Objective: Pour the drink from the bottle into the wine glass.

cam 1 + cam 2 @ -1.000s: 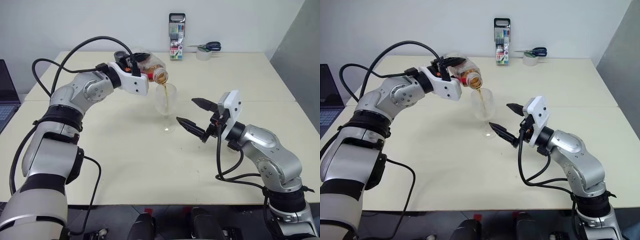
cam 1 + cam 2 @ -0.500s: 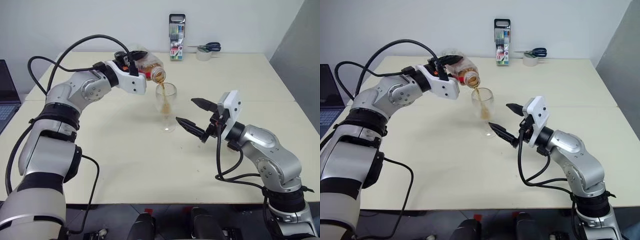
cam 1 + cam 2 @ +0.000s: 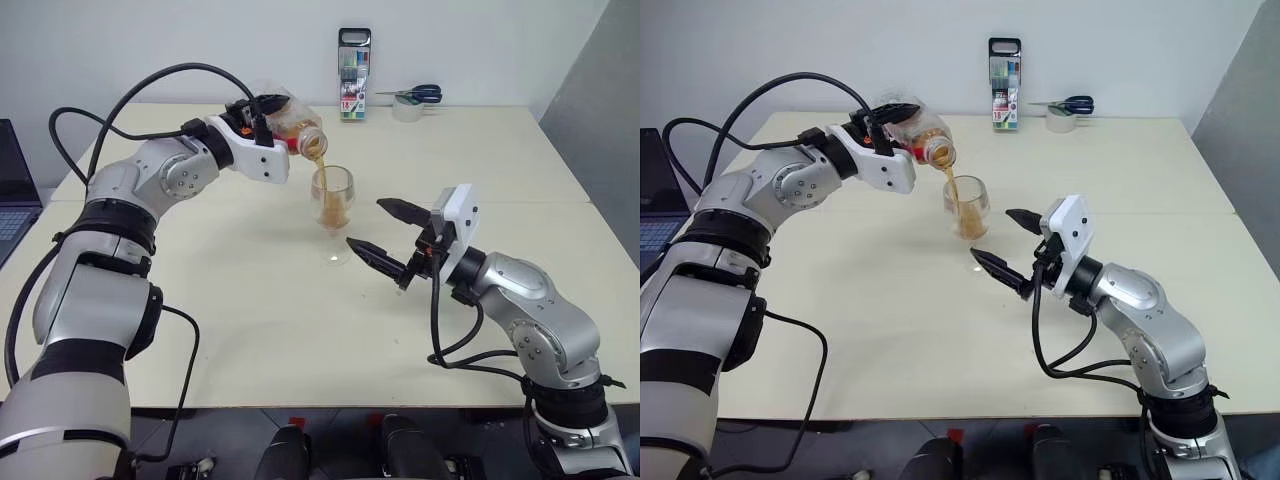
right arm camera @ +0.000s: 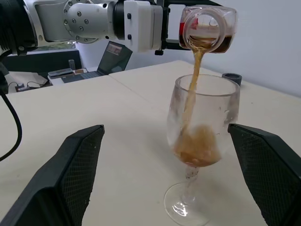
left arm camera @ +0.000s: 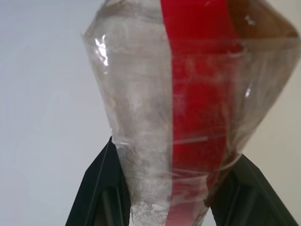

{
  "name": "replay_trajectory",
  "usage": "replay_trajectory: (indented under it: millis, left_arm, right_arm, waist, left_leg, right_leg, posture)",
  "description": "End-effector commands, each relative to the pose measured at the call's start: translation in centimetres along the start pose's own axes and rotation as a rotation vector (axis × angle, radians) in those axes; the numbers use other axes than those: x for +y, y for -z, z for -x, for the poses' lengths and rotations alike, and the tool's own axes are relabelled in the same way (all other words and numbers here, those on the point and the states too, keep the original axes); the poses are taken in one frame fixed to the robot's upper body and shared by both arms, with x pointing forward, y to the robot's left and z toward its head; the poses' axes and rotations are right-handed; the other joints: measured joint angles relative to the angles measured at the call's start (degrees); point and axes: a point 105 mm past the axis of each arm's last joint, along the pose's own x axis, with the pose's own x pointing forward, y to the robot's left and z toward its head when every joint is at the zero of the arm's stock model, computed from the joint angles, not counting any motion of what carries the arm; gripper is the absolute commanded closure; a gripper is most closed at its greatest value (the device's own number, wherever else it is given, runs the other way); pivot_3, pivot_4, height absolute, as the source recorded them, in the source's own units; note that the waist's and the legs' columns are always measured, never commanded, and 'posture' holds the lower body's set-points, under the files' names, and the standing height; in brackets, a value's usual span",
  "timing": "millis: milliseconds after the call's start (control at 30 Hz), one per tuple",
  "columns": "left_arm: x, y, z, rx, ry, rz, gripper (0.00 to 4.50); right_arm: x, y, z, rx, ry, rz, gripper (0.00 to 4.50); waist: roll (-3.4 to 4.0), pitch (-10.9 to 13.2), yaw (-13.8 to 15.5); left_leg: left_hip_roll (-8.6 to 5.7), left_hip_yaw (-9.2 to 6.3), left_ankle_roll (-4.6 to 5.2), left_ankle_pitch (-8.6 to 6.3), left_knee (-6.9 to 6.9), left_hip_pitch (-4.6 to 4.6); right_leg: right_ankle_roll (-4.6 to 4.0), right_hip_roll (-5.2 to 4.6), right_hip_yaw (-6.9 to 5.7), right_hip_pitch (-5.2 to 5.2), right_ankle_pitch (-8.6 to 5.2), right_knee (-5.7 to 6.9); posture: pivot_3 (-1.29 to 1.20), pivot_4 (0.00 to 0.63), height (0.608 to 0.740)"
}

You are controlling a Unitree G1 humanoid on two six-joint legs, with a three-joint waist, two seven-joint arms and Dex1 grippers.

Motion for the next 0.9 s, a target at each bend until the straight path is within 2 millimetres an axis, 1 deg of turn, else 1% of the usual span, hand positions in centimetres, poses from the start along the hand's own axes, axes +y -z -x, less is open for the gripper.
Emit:
replay_trajectory:
  millis: [33,267,900]
  left_arm:
    - [2.68,-0.33,-0.40,-0.018,-0.078,-0.033,2.81]
    - [2.80,-0.46,-0.67,-0.019,-0.084,-0.032,2.81]
    - [2.83,-0.80,-1.26,-0.023,-0.088,-0.033,2.81]
  right_arm:
    - [0.87,-1.11,0.04,-0.041,-0.022,0.019,0.00]
    - [1.46,-0.88,-0.13,-0.040,-0.026,0.009,0.00]
    - [1.31,-0.50,-0.02,-0.023,0.002,0.005,0.00]
  waist:
    - [0.00,0.0,0.0]
    - [0.00,0.0,0.0]
    - [0.00,0.0,0.0]
  left_leg:
    - [0.00,0.00,0.00,0.00,0.00,0.00]
    - [0.00,0.00,0.00,0.00,0.00,0.00]
    - [-0.01,0.00,0.00,0.00,0.01,0.00]
  right_leg:
    - [0.00,0.00,0.00,0.00,0.00,0.00]
    - [0.00,0.00,0.00,0.00,0.00,0.00]
    - [0.00,0.00,0.00,0.00,0.00,0.01]
  posture:
    - [0.00,0.150,0.740]
    - [0.00,0.150,0.740]
    - [0.00,0.150,0.740]
